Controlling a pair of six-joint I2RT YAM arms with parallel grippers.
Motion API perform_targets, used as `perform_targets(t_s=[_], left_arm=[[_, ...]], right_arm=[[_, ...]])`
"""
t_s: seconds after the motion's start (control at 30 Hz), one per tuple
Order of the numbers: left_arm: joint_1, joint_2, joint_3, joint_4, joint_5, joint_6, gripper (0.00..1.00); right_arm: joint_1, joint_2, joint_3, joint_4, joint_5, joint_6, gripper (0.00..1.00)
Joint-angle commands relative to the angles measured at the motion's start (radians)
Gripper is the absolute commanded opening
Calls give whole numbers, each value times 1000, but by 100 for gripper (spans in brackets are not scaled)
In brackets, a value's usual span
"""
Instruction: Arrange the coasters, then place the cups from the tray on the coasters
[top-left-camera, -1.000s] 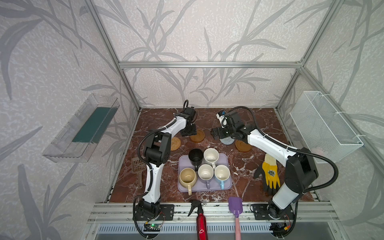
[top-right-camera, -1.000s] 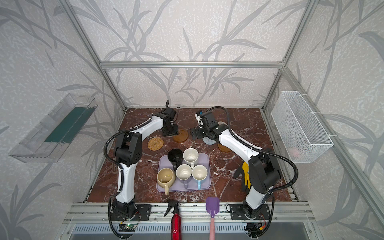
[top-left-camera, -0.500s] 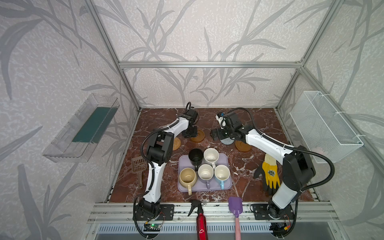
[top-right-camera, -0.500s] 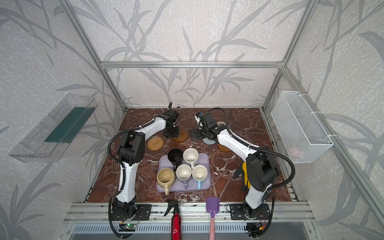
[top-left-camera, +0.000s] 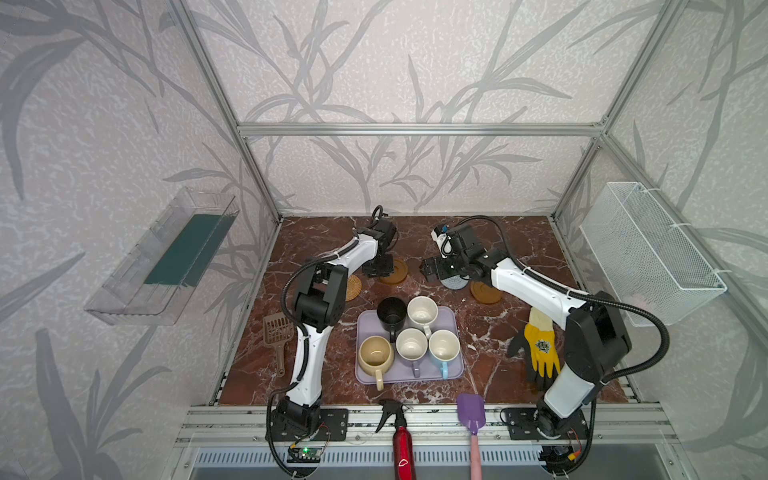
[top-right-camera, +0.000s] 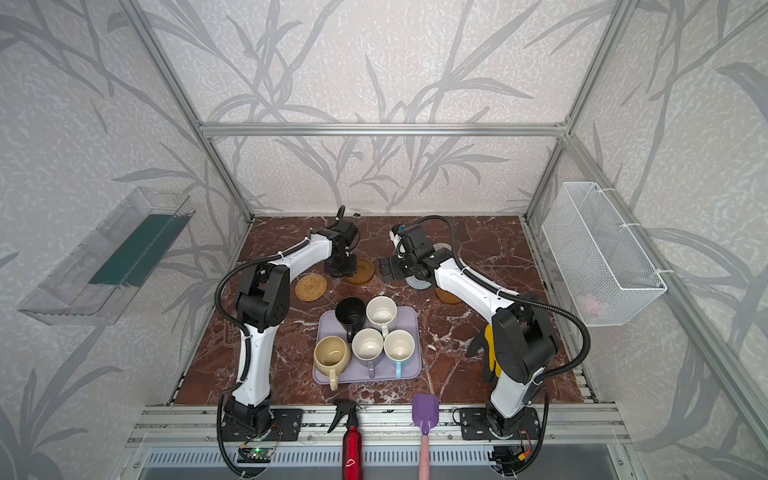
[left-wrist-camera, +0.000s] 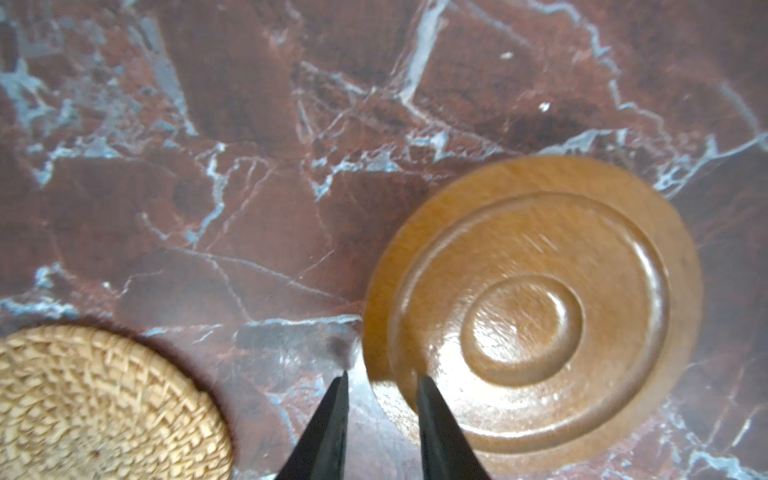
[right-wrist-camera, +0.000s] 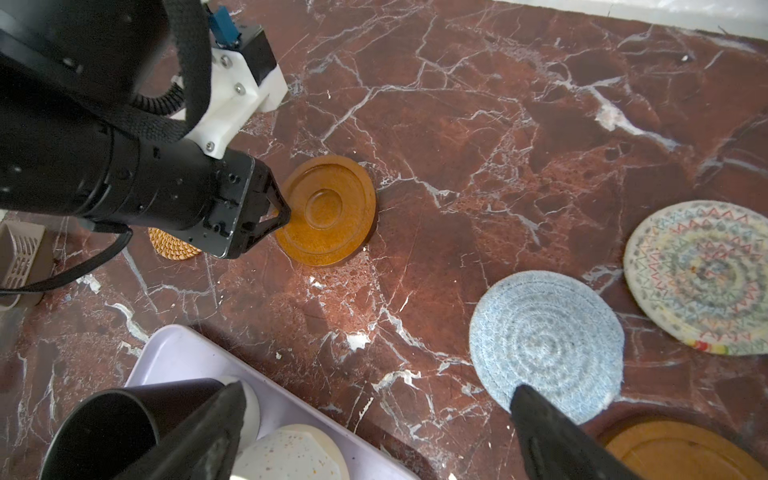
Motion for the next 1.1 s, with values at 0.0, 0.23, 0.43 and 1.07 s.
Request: perform_targets(t_s=[0.0,0.23,0.43,1.07], left_arm=[[-1,-27,-12,-100,-58,1,31],[1,-57,-25,-103,-64,-1,31],[1,-77,-60,-106,-31,-3,31],[-1,-148,-128,-102,-35,-25,31]], right_arm=[[1,-8,-3,-2,-14,12,99],[2,-14,-16,1,-17,18,99],[1,-16,-22,2,-19,23,99],[1,-61,-48,8,-14,25,99]])
